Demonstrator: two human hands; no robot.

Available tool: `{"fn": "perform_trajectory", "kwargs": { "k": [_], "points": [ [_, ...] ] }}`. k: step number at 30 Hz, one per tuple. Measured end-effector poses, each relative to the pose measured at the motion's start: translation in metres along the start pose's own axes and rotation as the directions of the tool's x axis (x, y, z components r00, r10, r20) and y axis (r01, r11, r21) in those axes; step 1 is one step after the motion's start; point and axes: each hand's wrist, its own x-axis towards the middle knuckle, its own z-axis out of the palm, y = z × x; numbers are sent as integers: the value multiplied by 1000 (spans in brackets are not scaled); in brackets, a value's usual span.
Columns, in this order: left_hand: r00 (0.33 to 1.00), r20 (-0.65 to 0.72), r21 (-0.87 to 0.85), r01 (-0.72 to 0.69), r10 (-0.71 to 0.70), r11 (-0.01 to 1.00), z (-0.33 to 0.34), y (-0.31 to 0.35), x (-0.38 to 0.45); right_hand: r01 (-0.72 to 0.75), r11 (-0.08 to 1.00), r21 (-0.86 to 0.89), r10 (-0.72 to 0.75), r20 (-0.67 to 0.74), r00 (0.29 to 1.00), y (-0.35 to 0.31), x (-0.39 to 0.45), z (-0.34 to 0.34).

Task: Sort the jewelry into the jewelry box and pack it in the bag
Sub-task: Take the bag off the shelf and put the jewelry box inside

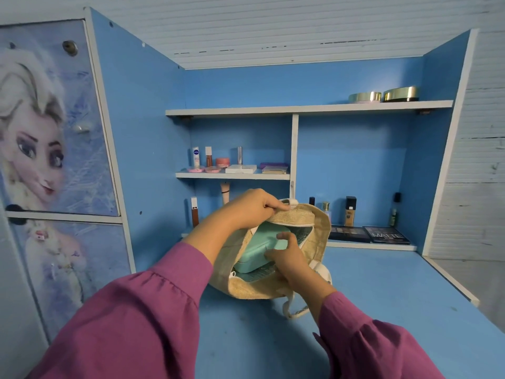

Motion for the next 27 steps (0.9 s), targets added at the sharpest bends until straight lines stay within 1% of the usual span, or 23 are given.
{"fn": "perform_trajectory", "kwargs": {
  "k": [1,2,3,4,5,6,10,17,20,22,25,27],
  "points": [
    [1000,4,1,-1,1,1000,2,0,0,38,997,-73,-35,36,999,-1,-6,-4],
    [1000,5,-1,2,-2,1000,4,-1,1,80,990,-112,-66,126,990,-3,-12,-8],
    [1000,7,-3,1,-1,1000,5,-1,2,114,987,-117,-81,255,964,-5,-20,-11],
    [1000,10,-7,-1,1,1000,5,0,2,132,984,-118,-78,378,923,-6,-28,-12],
    [1000,14,-7,1,-1,1000,6,1,2,144,981,-130,-69,461,885,-7,-34,-12],
    [1000,19,-5,6,-6,1000,5,3,2,165,975,-148,-71,497,865,-7,-38,-11],
    [999,33,17,9,-9,1000,4,6,0,276,951,-140,-176,489,854,-2,-40,2],
    [997,71,53,6,-10,999,3,-3,-3,374,919,-129,-278,460,843,7,-40,18],
    [998,68,130,-15,7,991,0,-4,-7,380,919,-106,-299,443,845,6,-41,21],
    [997,73,208,-39,24,977,-3,-3,-11,398,908,-130,-304,449,840,6,-42,24],
    [994,104,325,-75,43,943,-6,0,-18,432,891,-142,-352,387,853,6,-40,27],
    [992,117,348,-89,51,933,-7,0,-24,436,890,-135,-366,361,858,7,-36,25]
  ]
}}
